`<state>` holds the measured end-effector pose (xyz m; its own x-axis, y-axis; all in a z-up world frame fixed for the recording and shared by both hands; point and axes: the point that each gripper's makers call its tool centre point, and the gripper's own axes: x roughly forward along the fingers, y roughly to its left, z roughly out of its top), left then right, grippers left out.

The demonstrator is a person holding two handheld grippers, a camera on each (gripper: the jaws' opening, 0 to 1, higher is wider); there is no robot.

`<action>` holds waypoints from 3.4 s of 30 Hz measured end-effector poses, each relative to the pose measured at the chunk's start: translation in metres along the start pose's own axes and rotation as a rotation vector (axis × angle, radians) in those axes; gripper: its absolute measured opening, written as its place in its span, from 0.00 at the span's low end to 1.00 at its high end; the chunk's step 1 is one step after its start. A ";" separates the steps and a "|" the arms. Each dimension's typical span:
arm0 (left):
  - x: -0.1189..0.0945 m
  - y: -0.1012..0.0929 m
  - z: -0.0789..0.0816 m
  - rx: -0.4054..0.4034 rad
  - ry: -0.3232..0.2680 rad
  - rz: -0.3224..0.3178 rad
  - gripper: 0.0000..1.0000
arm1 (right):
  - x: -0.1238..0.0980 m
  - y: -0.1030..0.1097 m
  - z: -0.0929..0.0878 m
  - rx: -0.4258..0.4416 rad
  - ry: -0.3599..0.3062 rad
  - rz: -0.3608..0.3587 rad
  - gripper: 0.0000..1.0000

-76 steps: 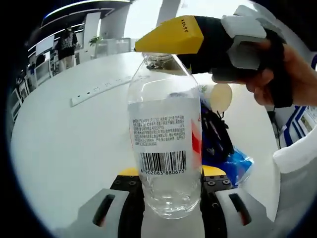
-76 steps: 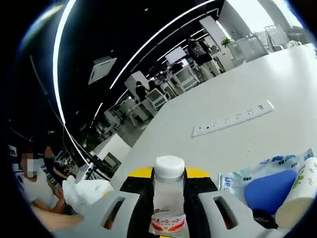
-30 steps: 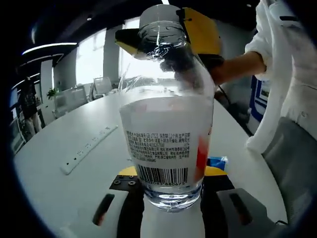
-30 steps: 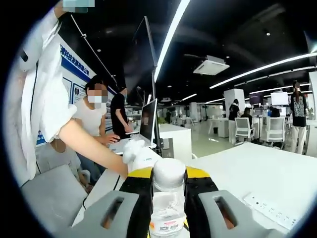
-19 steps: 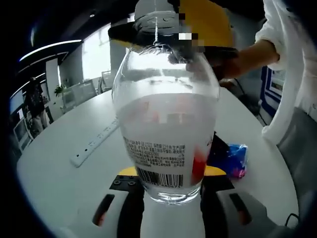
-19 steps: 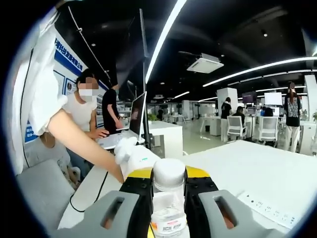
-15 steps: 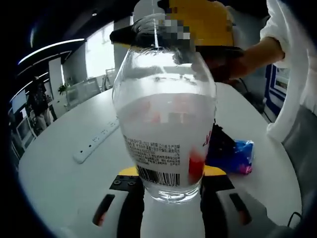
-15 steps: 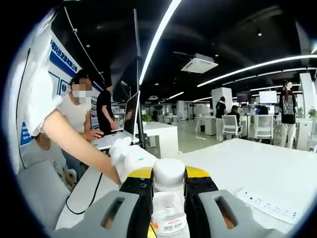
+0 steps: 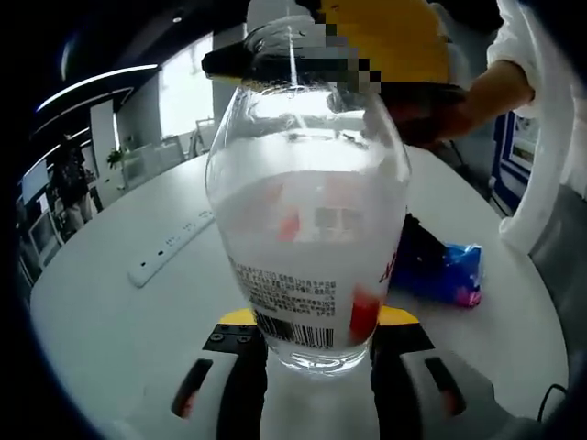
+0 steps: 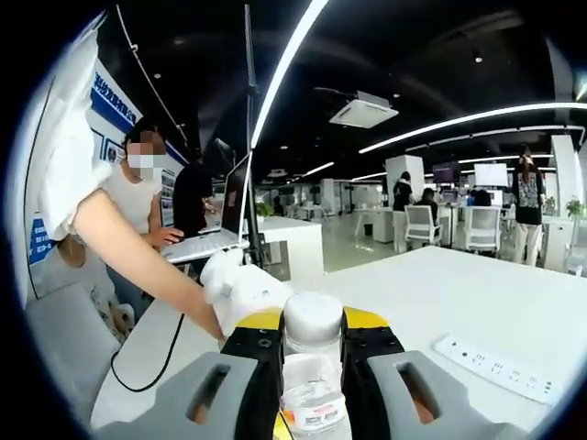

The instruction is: Arrange the tabletop items into an orderly group along one side of the table until the central work area is clear of visible clutter.

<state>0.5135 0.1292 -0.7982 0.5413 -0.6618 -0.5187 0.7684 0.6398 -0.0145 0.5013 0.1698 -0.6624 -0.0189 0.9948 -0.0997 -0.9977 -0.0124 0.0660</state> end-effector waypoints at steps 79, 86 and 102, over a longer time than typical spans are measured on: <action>-0.044 -0.002 0.002 -0.145 -0.076 0.180 0.96 | -0.009 0.023 -0.034 0.057 0.187 -0.001 0.91; -0.052 -0.007 0.000 -0.140 -0.056 0.187 0.96 | -0.024 0.022 -0.029 0.076 0.183 -0.027 0.90; -0.062 -0.017 0.003 -0.149 -0.044 0.203 0.94 | -0.061 0.013 -0.034 0.079 0.215 -0.084 0.87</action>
<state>0.4683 0.1578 -0.7631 0.6964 -0.5281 -0.4858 0.5851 0.8099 -0.0416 0.4871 0.1050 -0.6892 0.0419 0.9476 -0.3166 -0.9884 0.0855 0.1252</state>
